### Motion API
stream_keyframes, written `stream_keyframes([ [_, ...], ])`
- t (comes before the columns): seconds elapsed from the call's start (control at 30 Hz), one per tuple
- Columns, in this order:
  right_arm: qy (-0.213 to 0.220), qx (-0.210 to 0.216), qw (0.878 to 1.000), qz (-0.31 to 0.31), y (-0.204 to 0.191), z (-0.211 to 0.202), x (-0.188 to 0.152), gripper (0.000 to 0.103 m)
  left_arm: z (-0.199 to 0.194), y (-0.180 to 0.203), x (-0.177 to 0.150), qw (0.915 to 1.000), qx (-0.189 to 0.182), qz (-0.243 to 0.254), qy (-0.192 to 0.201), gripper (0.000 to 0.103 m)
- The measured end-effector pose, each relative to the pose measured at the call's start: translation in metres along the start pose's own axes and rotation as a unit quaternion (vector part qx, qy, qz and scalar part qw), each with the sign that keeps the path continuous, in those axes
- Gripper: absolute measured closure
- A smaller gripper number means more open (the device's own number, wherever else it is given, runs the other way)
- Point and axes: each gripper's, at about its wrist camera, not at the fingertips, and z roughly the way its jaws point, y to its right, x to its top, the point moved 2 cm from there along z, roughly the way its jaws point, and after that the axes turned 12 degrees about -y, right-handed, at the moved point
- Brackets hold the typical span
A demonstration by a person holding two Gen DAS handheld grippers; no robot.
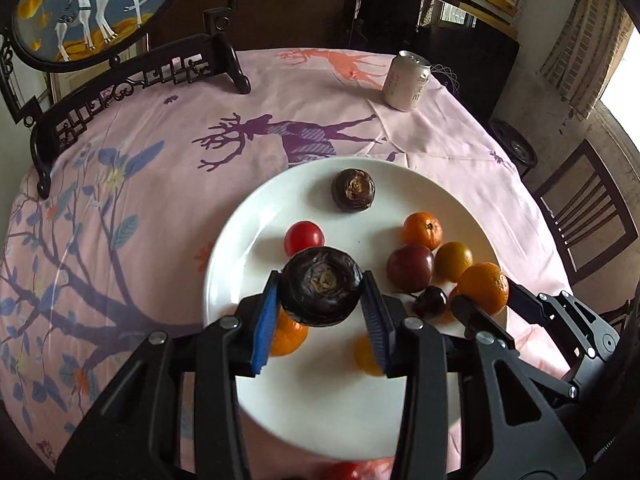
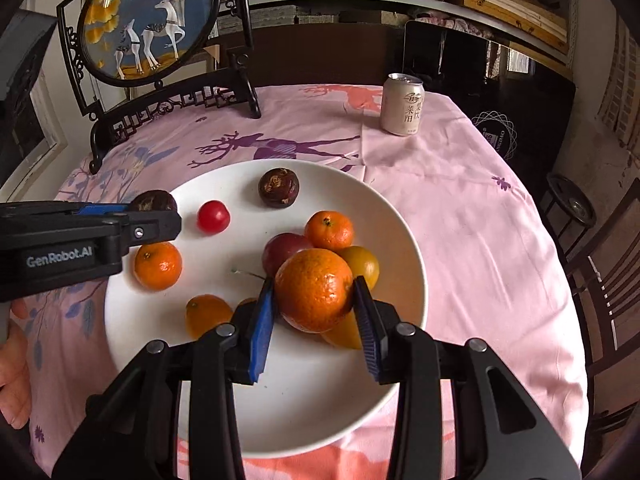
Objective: Organize fruits
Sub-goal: 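Place the tangerine and the brown fruit on the white plate and release, then grasp a small brown round fruit with the right tool while the left grasps a dark brown fruit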
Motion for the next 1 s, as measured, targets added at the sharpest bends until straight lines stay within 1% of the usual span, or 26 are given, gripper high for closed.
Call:
stream_keyframes([
  [0.1,0.0,0.017,1.0,0.001,0.006,0.006,0.003,0.064,0.013,0.005,0.006,0.9999,-0.002,0.008,-0.006,0.062],
  [0.17,0.003,0.021,1.0,0.004,0.008,0.008,0.005,0.064,0.016,0.006,0.008,0.9999,-0.003,0.012,-0.004,0.061],
  [0.2,0.005,0.019,1.0,0.006,0.009,0.009,0.007,0.058,0.016,0.006,0.009,0.9999,-0.002,0.014,-0.002,0.055],
  [0.23,0.008,0.016,1.0,0.01,0.01,0.009,0.008,0.048,0.014,0.006,0.01,0.9999,-0.001,0.014,0.001,0.047],
  [0.27,0.016,0.013,1.0,0.015,0.012,0.006,0.007,0.037,0.01,0.005,0.01,0.9999,0.0,0.011,0.008,0.035],
  [0.33,0.043,0.007,0.999,0.019,0.016,-0.005,0.006,0.037,-0.003,0.0,0.007,0.9997,0.002,0.006,0.024,0.034],
  [0.4,0.066,-0.007,0.998,0.025,0.02,-0.013,0.003,0.036,-0.022,-0.007,-0.002,0.9991,-0.008,0.0,0.041,0.034],
  [0.47,0.075,-0.013,0.997,0.03,0.024,-0.017,0.0,0.036,-0.042,-0.014,-0.02,0.9981,-0.014,-0.007,0.059,0.033],
  [0.57,0.074,-0.014,0.996,0.037,0.03,-0.017,-0.005,0.036,-0.064,-0.023,-0.059,0.9965,-0.017,-0.018,0.08,0.026],
  [0.67,0.07,-0.003,0.997,0.038,0.03,-0.014,-0.006,0.036,-0.076,-0.036,-0.105,0.9949,-0.028,-0.035,0.09,0.026],
  [0.77,0.077,-0.004,0.996,0.039,0.025,-0.021,-0.012,0.036,-0.077,-0.055,-0.146,0.9942,-0.025,-0.059,0.086,0.026],
  [0.8,0.069,-0.002,0.997,0.042,0.022,-0.024,-0.015,0.036,-0.076,-0.062,-0.158,0.9943,-0.022,-0.066,0.081,0.026],
  [0.87,0.048,0.017,0.998,0.037,0.012,-0.035,-0.025,0.036,-0.075,-0.075,-0.181,0.9943,-0.02,-0.076,0.072,0.026],
  [0.93,0.037,0.034,0.999,0.017,-0.004,-0.05,-0.043,0.036,-0.074,-0.084,-0.204,0.9945,-0.013,-0.081,0.066,0.026],
  [1.0,0.026,0.039,0.999,-0.006,-0.022,-0.064,-0.067,0.036,-0.072,-0.091,-0.222,0.9948,-0.008,-0.082,0.06,0.026],
])
